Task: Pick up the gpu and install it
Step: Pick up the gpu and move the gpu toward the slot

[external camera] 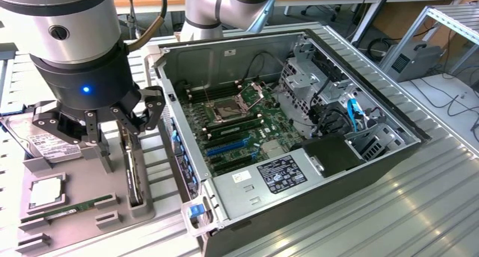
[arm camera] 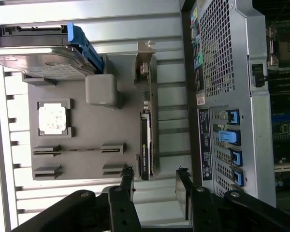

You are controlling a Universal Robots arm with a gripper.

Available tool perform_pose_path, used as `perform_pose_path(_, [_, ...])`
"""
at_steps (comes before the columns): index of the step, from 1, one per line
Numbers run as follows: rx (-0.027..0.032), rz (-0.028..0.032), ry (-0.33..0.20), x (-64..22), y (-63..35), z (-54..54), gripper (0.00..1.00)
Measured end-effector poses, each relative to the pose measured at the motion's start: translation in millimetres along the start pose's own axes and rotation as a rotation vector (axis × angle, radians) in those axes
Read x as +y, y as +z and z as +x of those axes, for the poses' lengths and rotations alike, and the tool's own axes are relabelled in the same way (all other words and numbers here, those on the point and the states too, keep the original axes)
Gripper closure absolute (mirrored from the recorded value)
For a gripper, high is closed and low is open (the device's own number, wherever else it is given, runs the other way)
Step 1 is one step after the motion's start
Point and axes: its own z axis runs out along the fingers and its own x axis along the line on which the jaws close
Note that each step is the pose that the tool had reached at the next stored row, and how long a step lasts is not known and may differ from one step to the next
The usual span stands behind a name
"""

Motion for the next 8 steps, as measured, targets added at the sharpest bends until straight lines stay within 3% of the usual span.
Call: perform_pose_path(8, [0.0000, 0.0000, 0.000, -0.2, 4.8, 0.1, 0.52])
